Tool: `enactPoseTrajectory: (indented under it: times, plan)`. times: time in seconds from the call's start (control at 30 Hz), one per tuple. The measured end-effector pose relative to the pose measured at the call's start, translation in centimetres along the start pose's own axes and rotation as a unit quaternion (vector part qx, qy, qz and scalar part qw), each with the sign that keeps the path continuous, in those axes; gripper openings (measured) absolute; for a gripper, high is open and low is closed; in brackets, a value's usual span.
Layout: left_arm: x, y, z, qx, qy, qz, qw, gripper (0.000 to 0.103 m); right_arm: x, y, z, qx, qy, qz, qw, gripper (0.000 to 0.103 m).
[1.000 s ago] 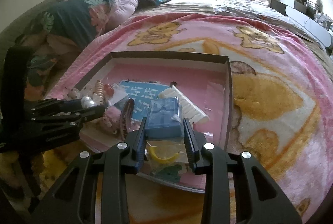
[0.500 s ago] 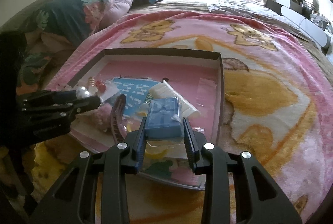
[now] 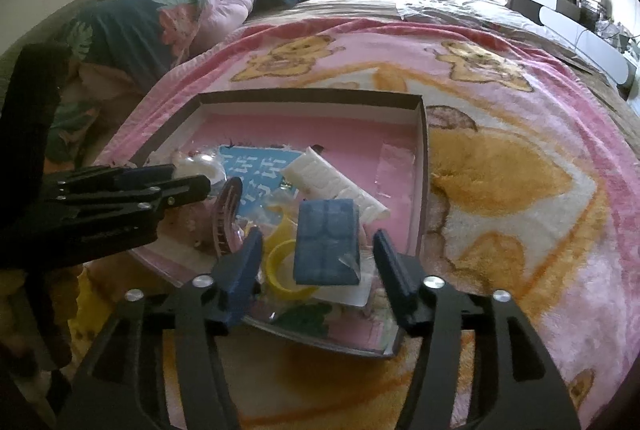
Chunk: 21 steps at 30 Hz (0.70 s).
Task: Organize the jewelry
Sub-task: 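Carry the pearl clip into the box with the left tool while the right tool places the blue block, then withdraw both open tools from the box back over the blanket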
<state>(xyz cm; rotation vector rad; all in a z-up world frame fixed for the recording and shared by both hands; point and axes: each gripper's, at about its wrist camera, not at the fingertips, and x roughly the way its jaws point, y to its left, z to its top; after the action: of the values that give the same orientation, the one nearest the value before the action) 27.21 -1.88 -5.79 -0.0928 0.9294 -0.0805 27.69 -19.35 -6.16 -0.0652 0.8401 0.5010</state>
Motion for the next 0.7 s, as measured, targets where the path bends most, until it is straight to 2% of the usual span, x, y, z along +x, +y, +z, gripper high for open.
enactPoseTrajectory:
  times: [0.27, 0.47, 0.53, 0.6, 0.7]
  plan:
    - [-0.9, -0.2, 0.2, 0.002, -0.004, 0.004, 1.0000, 0.056, -1.5, 0.2, -0.4, -0.004, -0.008, -0.018, 1.000, 0.080]
    - [-2.5, -0.4, 0.2, 0.001, -0.012, 0.005, 0.9999, 0.074, -3.1, 0.5, -0.8, 0.001, -0.020, -0.026, 0.999, 0.099]
    - [-3.4, -0.4, 0.2, -0.001, -0.019, 0.003, 0.9998, 0.086, -3.6, 0.5, -0.9, 0.004, -0.025, -0.026, 0.999, 0.099]
    - [-4.2, -0.5, 0.1, -0.002, -0.025, 0.001, 0.9997, 0.092, -4.1, 0.7, -0.9, 0.005, -0.026, -0.028, 0.999, 0.099]
    - [-5.4, -0.8, -0.1, 0.001, -0.033, 0.000, 0.9994, 0.093, -5.0, 1.0, -1.0, 0.004, -0.032, -0.031, 0.999, 0.099]
